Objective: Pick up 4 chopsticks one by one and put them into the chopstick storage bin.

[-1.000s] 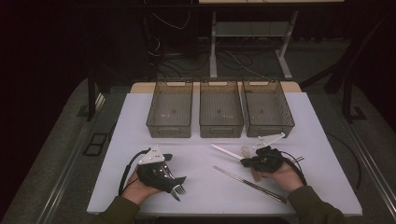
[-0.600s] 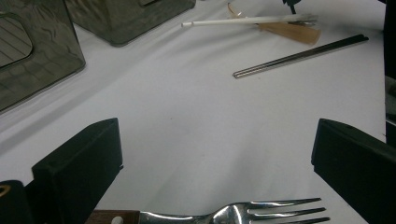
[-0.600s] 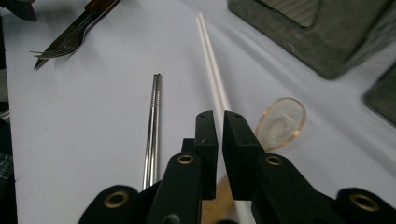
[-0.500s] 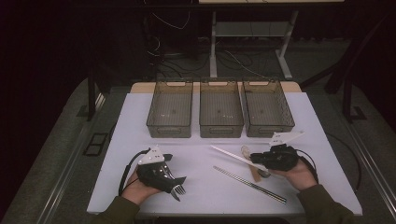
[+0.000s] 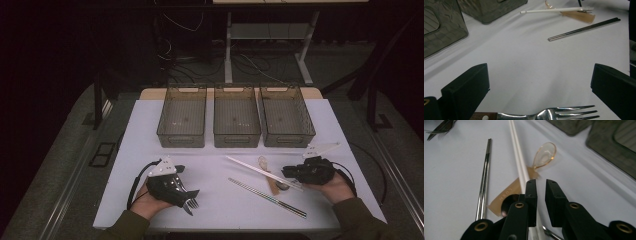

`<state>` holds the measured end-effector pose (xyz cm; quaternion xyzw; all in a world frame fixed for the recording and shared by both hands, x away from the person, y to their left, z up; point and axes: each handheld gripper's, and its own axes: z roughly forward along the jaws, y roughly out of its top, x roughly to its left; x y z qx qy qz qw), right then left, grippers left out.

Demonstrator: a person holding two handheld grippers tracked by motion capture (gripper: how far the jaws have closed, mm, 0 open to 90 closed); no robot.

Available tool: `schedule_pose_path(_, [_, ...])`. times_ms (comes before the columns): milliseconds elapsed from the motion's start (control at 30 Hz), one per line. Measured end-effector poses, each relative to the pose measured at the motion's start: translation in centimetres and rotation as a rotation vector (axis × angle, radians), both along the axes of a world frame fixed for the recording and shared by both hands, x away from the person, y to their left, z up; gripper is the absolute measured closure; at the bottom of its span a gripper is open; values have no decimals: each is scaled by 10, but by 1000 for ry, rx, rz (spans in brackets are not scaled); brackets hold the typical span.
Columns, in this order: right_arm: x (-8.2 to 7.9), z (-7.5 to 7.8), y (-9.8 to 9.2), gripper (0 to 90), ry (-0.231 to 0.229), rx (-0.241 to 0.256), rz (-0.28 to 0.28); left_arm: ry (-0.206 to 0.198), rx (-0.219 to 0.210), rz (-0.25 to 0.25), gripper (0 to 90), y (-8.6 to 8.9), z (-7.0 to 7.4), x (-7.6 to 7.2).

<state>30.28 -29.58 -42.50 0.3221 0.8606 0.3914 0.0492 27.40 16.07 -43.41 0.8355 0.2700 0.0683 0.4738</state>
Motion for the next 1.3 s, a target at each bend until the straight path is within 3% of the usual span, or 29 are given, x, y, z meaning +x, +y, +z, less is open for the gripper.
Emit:
schedule_pose_path(633, [5,-9,18,792,9,-36,42,1,0,-5,3,-1,-1,0])
schedule_pose_path(1300, [7,-11,16,793,11,-48,42,1,-2,-4,3,-1,0,0])
